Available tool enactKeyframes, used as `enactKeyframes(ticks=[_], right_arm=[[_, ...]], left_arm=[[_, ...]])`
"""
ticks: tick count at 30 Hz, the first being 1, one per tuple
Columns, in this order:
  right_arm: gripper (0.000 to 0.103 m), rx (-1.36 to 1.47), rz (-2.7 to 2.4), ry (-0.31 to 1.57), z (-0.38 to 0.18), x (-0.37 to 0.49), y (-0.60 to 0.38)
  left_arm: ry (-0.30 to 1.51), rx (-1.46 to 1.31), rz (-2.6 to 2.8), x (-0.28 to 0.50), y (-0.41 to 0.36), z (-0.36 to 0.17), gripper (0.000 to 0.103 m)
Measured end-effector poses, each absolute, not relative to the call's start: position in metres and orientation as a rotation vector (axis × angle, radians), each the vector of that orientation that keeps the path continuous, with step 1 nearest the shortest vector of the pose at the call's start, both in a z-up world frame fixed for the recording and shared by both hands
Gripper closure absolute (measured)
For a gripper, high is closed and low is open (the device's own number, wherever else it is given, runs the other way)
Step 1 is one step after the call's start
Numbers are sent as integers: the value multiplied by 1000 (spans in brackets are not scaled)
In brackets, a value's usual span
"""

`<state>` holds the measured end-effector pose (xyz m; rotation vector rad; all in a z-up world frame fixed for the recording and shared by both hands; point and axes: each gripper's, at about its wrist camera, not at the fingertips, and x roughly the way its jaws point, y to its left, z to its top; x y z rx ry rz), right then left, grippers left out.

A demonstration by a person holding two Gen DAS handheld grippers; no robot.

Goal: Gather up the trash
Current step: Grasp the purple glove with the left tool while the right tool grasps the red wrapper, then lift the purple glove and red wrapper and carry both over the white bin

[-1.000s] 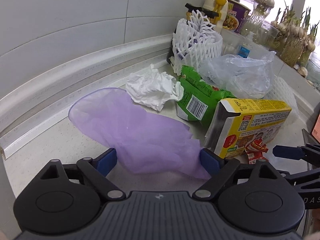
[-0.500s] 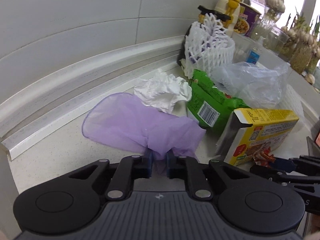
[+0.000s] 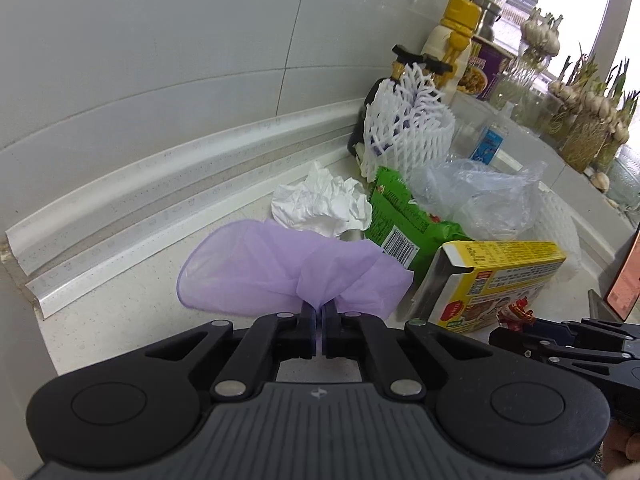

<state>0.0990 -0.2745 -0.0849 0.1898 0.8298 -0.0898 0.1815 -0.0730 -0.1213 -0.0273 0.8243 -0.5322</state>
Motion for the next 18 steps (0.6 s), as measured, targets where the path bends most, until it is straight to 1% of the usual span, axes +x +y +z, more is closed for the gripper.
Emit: enactKeyframes(ticks=[18], right_arm=[[72, 145, -37, 795, -55, 85, -248]], left_arm=[[750, -78, -501, 146, -34, -89, 102]])
